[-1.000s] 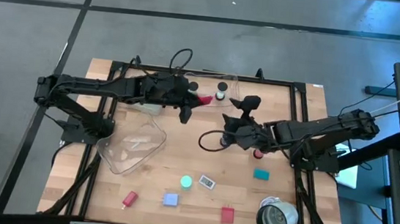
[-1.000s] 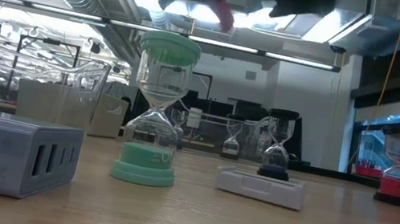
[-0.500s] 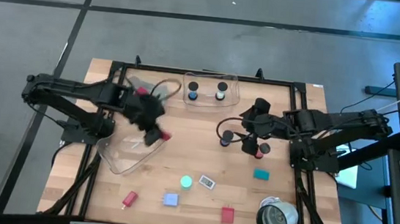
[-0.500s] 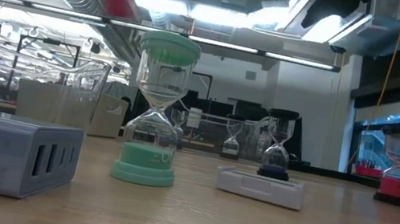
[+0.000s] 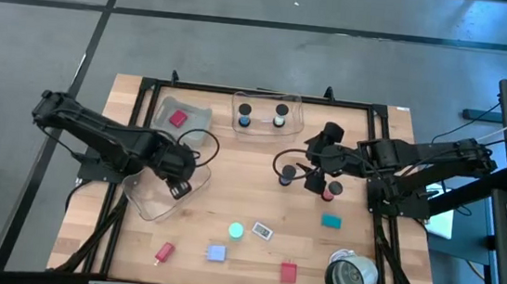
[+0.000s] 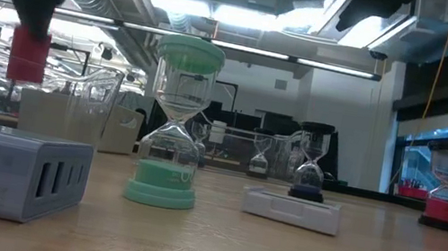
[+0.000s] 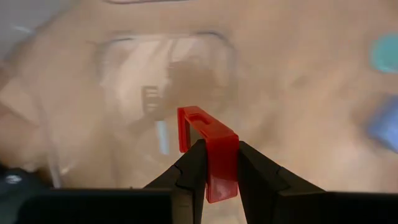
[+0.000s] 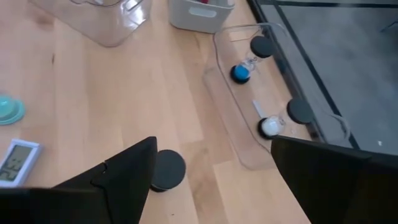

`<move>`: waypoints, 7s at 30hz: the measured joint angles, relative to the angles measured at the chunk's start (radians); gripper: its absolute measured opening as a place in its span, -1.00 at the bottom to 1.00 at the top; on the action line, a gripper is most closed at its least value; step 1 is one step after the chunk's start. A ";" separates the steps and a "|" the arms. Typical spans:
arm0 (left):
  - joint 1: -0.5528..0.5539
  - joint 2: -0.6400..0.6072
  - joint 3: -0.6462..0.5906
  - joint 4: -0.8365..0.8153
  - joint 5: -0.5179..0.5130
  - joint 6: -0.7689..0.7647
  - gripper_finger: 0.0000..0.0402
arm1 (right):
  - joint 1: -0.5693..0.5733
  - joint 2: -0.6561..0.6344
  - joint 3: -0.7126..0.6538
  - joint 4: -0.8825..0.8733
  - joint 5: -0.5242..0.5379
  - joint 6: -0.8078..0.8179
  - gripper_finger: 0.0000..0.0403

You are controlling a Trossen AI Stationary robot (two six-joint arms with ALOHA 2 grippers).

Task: Pick & Place Office items
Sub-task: Put the red digital clock into the bottom transparent bin, then put the red hourglass into the top transparent bin

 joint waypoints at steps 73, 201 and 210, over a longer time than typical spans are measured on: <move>-0.004 -0.001 0.182 0.147 -0.297 0.220 -0.32 | 0.020 0.194 0.001 -0.283 -0.270 0.387 0.58; -0.070 0.021 0.181 0.488 -0.657 0.850 -0.05 | -0.026 -0.182 -0.192 -0.209 0.118 0.536 0.05; -0.070 0.144 0.181 0.910 -0.609 1.302 0.21 | -0.026 -0.182 -0.057 0.189 0.208 0.176 0.08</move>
